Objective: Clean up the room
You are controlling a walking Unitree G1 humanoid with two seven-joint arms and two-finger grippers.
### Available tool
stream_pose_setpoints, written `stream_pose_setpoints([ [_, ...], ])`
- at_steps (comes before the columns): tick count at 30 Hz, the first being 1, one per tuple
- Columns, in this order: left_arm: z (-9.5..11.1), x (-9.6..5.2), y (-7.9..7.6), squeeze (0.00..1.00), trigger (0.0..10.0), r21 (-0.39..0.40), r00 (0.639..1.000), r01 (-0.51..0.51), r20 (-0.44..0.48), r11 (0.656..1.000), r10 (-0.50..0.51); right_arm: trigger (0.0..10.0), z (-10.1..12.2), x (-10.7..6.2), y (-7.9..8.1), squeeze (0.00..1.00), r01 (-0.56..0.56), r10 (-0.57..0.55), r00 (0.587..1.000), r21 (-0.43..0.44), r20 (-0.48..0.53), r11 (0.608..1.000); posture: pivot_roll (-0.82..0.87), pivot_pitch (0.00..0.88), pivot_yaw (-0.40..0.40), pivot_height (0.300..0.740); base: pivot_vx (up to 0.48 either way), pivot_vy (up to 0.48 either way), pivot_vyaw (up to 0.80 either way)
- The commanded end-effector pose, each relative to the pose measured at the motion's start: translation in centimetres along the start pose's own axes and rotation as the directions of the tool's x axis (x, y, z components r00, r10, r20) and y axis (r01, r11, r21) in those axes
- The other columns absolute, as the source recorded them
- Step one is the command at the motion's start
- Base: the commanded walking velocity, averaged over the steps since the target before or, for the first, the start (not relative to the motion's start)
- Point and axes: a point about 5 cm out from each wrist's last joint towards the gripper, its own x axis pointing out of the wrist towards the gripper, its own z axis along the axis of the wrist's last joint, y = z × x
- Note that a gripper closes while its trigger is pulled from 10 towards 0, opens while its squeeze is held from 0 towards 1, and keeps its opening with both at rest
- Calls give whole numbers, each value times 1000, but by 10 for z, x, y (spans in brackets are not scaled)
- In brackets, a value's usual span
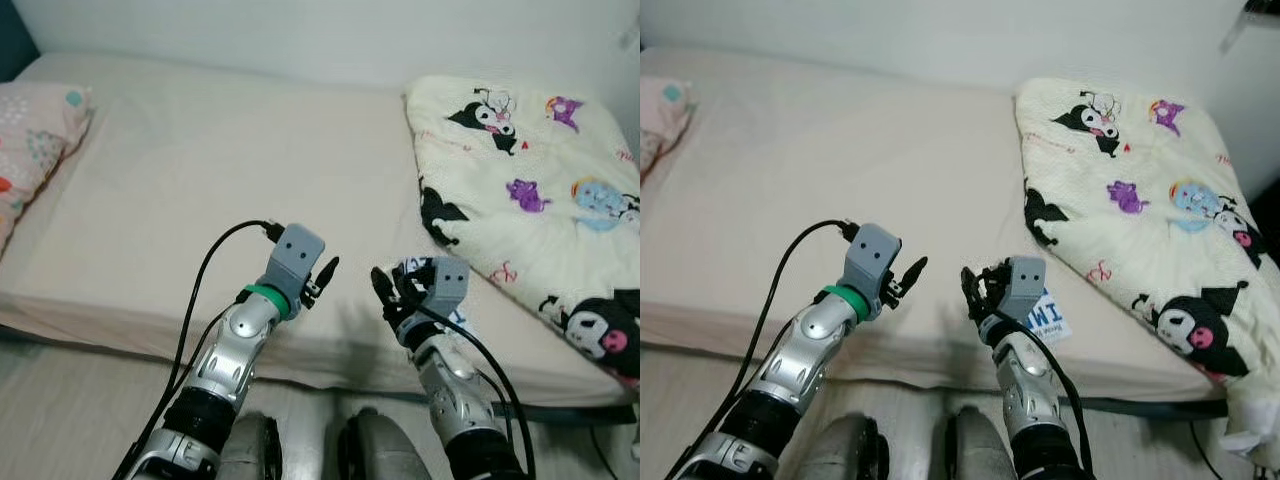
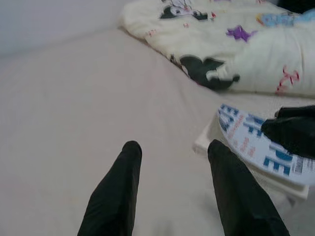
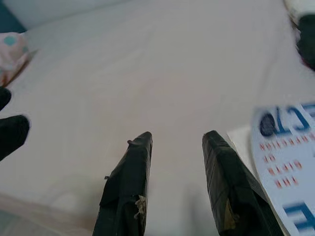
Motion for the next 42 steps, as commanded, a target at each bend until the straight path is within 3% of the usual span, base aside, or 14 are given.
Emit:
stream_pose_setpoints([
  [1, -2, 0, -3, 0, 10000, 1, 1000, 15, -13, 1000, -15, 10000, -1, -4, -8, 0, 40, -40, 999, 19, -5, 999, -77, 72, 35, 605, 0, 0, 0],
  [6, -2, 0, -3, 0, 10000, 3, 1000, 16, -14, 1000, -16, 10000, 5, -4, -11, 0, 48, -48, 999, 15, 15, 999, -78, 71, 36, 595, 0, 0, 0],
  [11, 0, 2, -4, 0, 10000, 5, 1000, 26, -10, 1000, -26, 10000, 41, -16, -37, 0, 152, -154, 975, 26, 163, 988, -90, 72, 42, 570, 0, 0, 0],
  [17, 2, 3, -4, 0, 10000, 10, 999, 35, -9, 999, -35, 10000, 35, -27, -55, 0, 223, -235, 961, 97, 146, 970, -85, 84, 52, 545, 0, 0, 0],
  [21, 2, 3, -4, 0, 10000, 11, 999, 37, -8, 999, -37, 10000, 33, -28, -58, 0, 235, -252, 958, 127, 139, 964, -82, 87, 50, 540, 0, 0, 0],
  [22, 2, 4, -3, 0, 10000, 14, 999, 37, -9, 999, -36, 10000, 30, -27, -62, 0, 242, -271, 954, 205, 129, 949, -77, 93, 49, 535, 0, 0, 0],
  [23, 2, 4, -3, 0, 10000, 14, 999, 37, -9, 999, -36, 10000, 30, -27, -62, 0, 242, -271, 954, 205, 129, 949, -77, 93, 49, 535, 0, 0, 0],
  [25, 3, 4, -1, 0, 10000, 21, 999, 32, -8, 999, -32, 10000, 25, -27, -74, 0, 268, -353, 928, 442, 120, 856, -66, 93, 42, 535, 0, 0, 0],
  [26, 4, 5, -1, 0, 10000, 23, 1000, 30, -8, 999, -29, 10000, 24, -28, -77, 0, 276, -378, 919, 502, 113, 820, -66, 93, 42, 535, 0, 0, 0],
  [32, 5, 5, -1, 0, 10000, 25, 1000, 30, -6, 999, -30, 10000, 15, -31, -81, 0, 253, -371, 926, 618, 69, 745, -55, 98, 45, 535, 0, 0, 0],
  [38, 5, 3, 1, 0, 10000, 29, 1000, 29, -8, 999, -28, 10000, 2, -25, -72, 0, 178, -259, 966, 664, 24, 727, -38, 109, 51, 535, 0, 0, 0],
  [40, 4, 2, 2, 0, 10000, 32, 1000, 28, -11, 999, -28, 10000, -2, -21, -68, 169, 160, -221, 975, 686, 0, 710, -31, 113, 52, 535, 0, 0, 0],
  [42, 4, 2, 2, 0, 10000, 32, 1000, 28, -11, 999, -28, 10000, -3, -20, -67, 169, 159, -213, 977, 695, -8, 702, -31, 113, 52, 535, 0, 0, 0],
])
